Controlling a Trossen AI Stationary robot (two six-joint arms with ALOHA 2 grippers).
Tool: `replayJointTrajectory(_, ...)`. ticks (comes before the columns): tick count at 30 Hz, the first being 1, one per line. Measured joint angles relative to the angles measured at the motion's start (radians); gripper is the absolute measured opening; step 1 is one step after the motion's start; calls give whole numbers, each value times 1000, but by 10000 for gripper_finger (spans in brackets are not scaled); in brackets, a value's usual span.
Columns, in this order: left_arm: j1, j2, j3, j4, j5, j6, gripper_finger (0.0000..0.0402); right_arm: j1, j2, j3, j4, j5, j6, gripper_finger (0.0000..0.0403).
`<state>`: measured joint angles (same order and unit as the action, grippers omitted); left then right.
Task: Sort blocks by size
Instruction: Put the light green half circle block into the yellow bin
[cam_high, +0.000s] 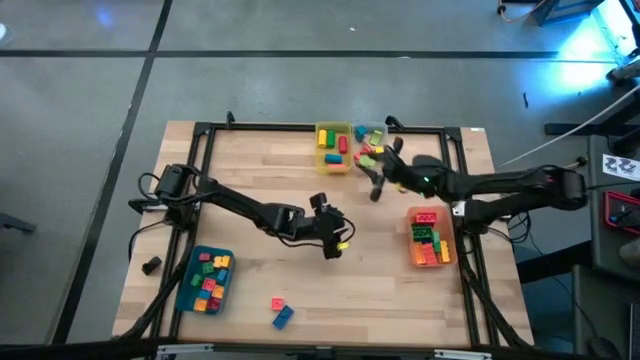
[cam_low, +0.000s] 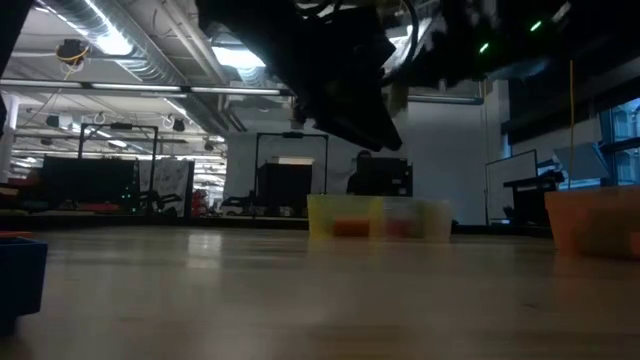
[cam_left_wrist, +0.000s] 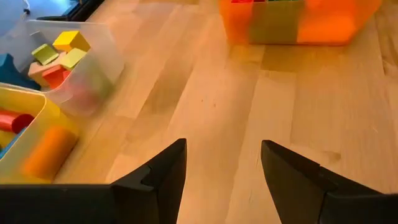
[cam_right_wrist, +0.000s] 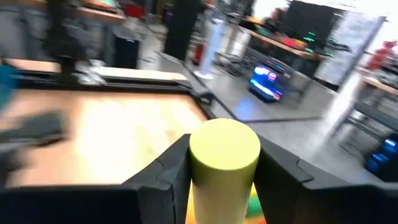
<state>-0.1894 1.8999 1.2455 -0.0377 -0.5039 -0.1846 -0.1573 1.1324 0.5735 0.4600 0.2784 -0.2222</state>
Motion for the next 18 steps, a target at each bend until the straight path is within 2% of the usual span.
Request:
replayJointTrajectory(5, -33, 0, 0, -6, 0, 4, 191, -150, 171, 0, 174, -95, 0, 152)
replayJointTrajectory(9, -60, 0, 1, -11, 2, 9, 191, -249, 321, 35, 271, -177, 8, 141)
replayJointTrajectory(13, -86, 0, 1, -8, 1, 10, 191, -312, 455, 121, 291, -250, 9, 137)
replayJointTrajectory(18, -114, 0, 1, -12, 1, 28, 191, -336, 601, 247, 282, -286, 10, 166)
